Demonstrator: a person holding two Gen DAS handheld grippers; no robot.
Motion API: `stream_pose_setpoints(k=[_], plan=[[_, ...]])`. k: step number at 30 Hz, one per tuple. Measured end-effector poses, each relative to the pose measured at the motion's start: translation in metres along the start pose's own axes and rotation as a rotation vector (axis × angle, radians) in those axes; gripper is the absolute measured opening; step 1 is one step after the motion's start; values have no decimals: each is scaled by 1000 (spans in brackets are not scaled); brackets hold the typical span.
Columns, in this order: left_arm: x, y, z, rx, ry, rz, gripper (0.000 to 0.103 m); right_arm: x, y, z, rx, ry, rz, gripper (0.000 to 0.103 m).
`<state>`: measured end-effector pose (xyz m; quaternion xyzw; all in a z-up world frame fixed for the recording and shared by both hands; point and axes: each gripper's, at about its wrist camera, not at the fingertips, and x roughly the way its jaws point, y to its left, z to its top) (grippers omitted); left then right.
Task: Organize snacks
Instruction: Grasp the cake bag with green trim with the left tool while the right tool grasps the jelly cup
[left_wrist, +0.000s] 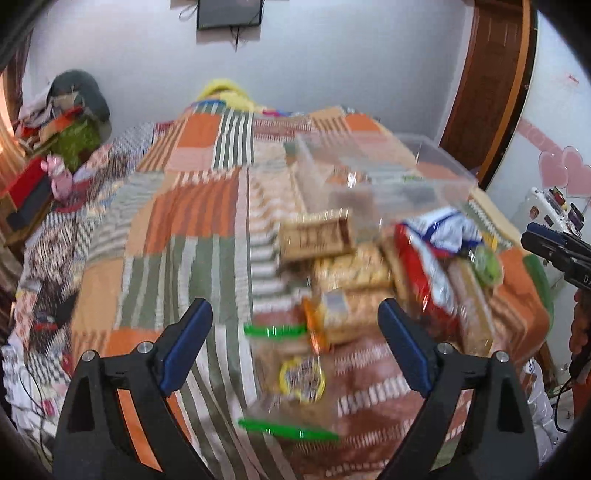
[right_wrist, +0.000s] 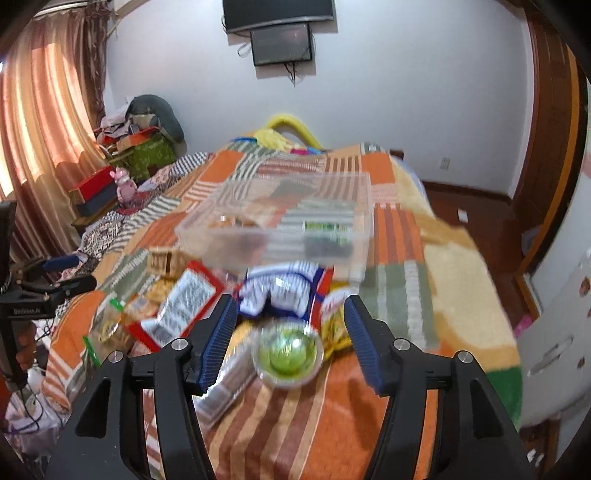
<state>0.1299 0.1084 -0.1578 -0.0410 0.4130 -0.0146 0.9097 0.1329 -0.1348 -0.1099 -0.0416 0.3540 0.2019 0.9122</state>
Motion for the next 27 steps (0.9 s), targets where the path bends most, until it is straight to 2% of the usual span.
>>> stream_pose_setpoints(k=[7,16,19,21,24,26,27], plan=[[32,3,-38,-38,100,-16,92,18,-2,-22,34,83,-8,57],[61,-4,-52,-22,170,-39,92,40,2,-33,67,160,34,57],[64,-3,-52,-37,159,-47,92,45,3,-35,69,164,23,57],[66,0,-52,-60,153,-60,89,46,1,-35,79,163,25,57],[68,3,-51,-77,143,-73,77,46,-5,-35,104,162,41,57],[68,4,-51,-84,141,-78,64,45,-6,-36,111,159,48,57],[68,5,-51,-85,144,-80,60,45,-6,-37,114,155,48,56]])
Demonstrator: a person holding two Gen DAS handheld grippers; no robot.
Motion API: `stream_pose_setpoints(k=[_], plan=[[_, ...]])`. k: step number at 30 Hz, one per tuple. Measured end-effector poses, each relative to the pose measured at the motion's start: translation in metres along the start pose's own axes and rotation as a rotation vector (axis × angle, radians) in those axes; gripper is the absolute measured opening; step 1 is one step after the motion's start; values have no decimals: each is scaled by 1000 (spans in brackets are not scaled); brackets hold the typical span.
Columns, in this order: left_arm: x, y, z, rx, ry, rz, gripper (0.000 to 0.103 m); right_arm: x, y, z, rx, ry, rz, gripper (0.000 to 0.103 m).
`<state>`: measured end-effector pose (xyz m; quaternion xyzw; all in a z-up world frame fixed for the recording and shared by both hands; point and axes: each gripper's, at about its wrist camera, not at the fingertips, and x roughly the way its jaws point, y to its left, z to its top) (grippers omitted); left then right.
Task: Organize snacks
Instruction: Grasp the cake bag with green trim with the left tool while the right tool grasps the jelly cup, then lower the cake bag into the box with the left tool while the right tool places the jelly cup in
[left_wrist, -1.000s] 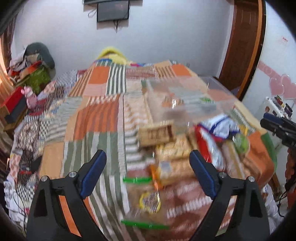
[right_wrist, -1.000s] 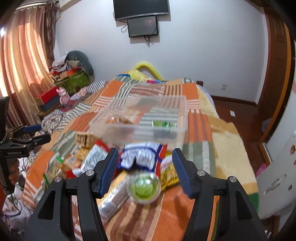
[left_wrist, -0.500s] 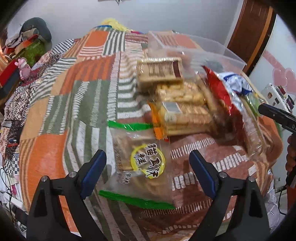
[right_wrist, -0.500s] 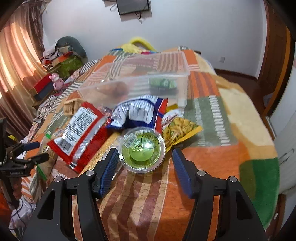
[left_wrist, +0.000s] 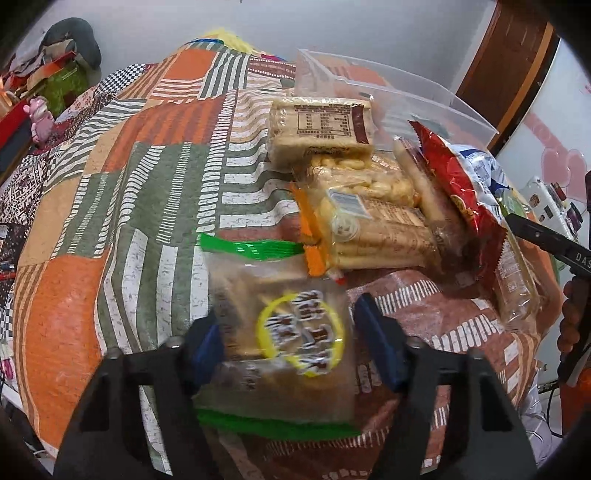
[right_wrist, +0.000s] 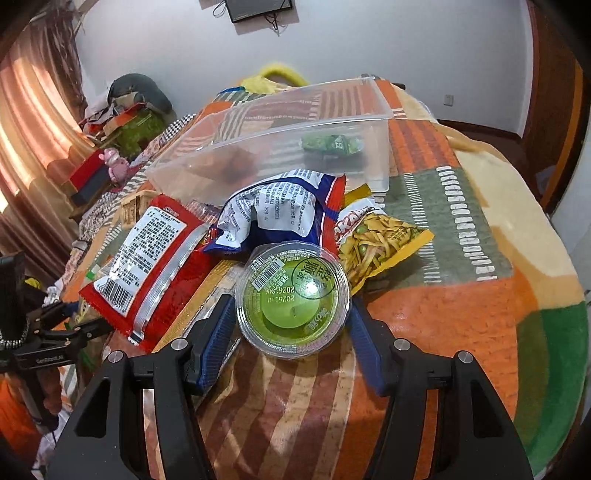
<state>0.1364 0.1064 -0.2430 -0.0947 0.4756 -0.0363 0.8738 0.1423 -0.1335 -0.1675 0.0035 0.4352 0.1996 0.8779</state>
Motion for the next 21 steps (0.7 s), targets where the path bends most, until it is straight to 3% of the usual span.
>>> stream_pose_setpoints(k=[4,12,21], plan=[[-3,3,1,0,6,22,48,-2,0,0,2,-9,1,54],[-22,14,0,-17,-18,72,47,-14,-2,-2,9,-31,5,53],[-64,14,28,-27,-125,90,47,-46,-1,11,-18,-116,13,53]])
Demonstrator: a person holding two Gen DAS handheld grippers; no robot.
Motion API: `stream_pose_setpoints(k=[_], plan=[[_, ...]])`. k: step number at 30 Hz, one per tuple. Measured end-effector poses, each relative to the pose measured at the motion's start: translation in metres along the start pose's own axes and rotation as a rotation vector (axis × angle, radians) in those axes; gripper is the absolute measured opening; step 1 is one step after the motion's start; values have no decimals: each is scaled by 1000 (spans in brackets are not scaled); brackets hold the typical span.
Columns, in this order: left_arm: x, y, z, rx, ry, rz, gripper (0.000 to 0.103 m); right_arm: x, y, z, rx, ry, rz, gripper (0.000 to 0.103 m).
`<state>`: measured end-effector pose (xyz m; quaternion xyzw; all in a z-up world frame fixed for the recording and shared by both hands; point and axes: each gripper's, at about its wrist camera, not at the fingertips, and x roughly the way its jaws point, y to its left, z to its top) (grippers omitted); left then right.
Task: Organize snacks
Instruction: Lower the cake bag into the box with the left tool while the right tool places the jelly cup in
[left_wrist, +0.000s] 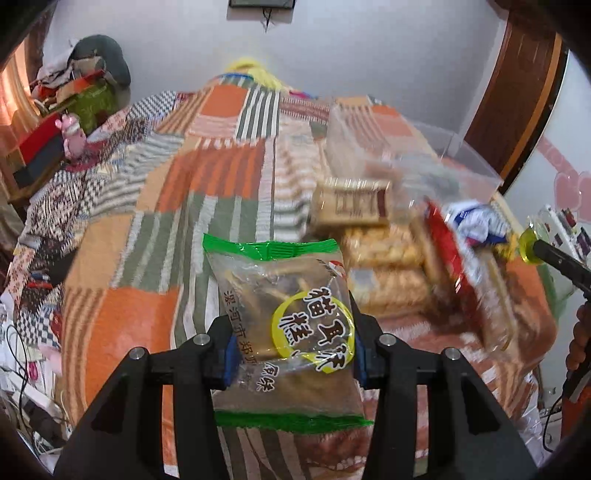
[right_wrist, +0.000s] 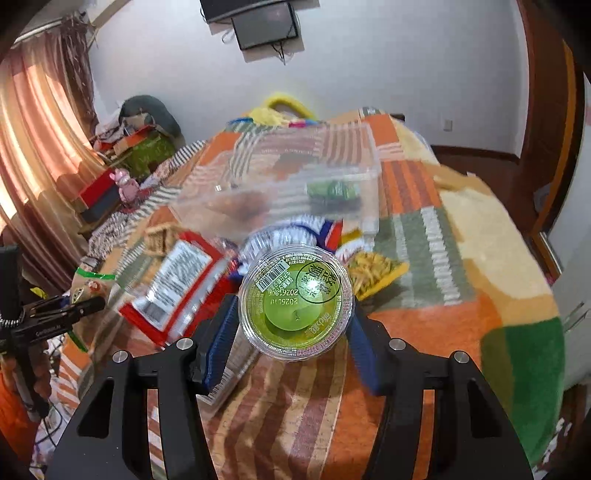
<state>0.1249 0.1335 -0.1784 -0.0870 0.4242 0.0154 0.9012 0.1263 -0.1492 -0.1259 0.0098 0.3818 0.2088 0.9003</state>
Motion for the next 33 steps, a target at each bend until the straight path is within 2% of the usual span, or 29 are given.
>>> stream_pose_setpoints(k=[9,17,23,30,33], plan=[[-17,-39,56,50,-122,-67,47,-9,6,35,-25,-99,-4,53],[-9,-83,103,106,-169,-134,47,-6,7,65,-46,-169,-14,53],[16,-110,132,128,-156,-172,47,10,3,84,-53,-183,-27,53],[60,-139,163,141,-110,-210,47,43,-9,96,-34,-139,-45,53],[85,-146,174,122,-84,-199,47,56,-14,99,-22,-114,-45,53]])
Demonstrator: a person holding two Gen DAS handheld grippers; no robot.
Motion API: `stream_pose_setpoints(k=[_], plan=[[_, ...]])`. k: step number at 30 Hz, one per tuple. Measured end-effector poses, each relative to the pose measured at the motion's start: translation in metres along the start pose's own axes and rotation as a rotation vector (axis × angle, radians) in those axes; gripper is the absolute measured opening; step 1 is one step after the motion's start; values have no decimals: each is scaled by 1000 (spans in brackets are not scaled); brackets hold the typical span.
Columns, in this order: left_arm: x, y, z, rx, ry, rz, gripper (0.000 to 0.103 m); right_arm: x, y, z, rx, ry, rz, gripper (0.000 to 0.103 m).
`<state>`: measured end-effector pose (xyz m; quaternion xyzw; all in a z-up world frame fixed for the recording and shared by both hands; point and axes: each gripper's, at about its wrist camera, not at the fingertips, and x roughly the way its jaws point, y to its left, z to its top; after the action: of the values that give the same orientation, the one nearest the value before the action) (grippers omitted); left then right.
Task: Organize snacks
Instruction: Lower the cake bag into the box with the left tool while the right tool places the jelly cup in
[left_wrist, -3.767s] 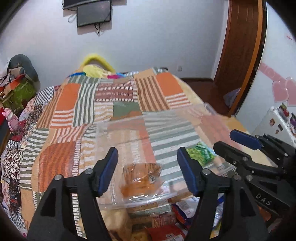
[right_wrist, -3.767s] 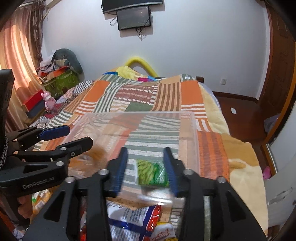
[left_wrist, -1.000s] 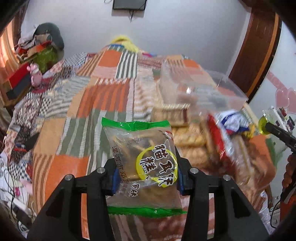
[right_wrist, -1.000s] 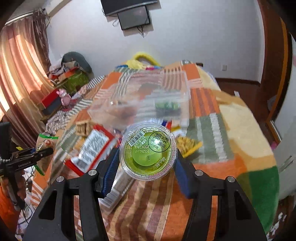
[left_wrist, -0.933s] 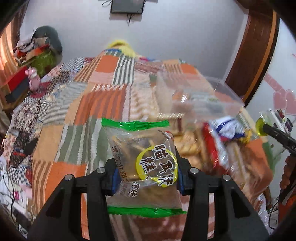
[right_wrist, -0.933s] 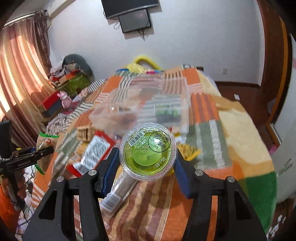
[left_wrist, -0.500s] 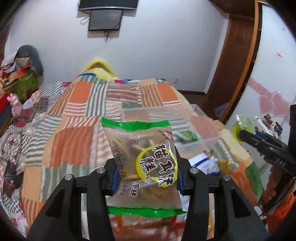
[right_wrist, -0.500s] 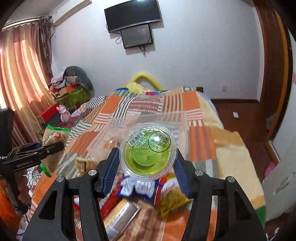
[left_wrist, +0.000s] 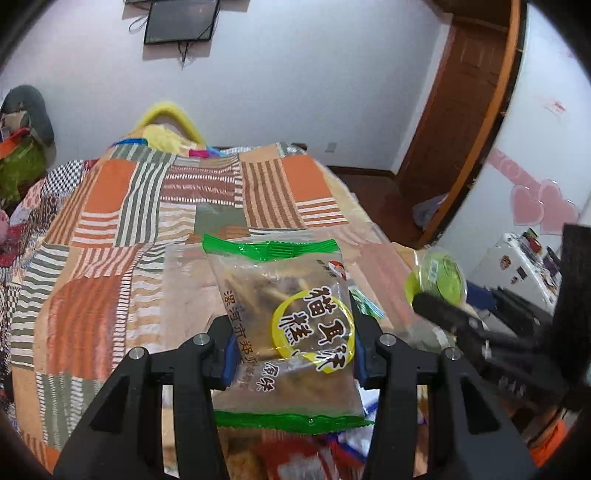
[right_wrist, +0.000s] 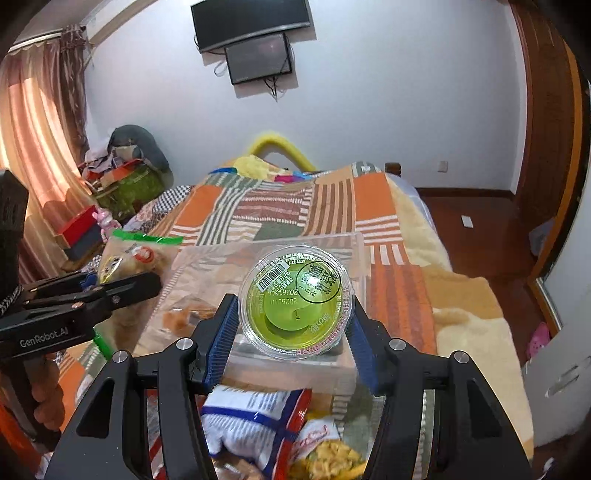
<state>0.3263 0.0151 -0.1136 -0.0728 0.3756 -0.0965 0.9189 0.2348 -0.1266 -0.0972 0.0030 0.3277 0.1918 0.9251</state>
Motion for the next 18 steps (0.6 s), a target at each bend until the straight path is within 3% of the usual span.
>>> stream_pose_setpoints(k=[10,15,18], plan=[[60,-13,12,18,79,51,47,27,-11,-5,-4,68,-5,53],[68,-15,6,42,104,84,49,32,-9,-5,-18,83,0,54],[62,-14,4,48,96,65,54,29,-8,-5,-27,82,-4,54]])
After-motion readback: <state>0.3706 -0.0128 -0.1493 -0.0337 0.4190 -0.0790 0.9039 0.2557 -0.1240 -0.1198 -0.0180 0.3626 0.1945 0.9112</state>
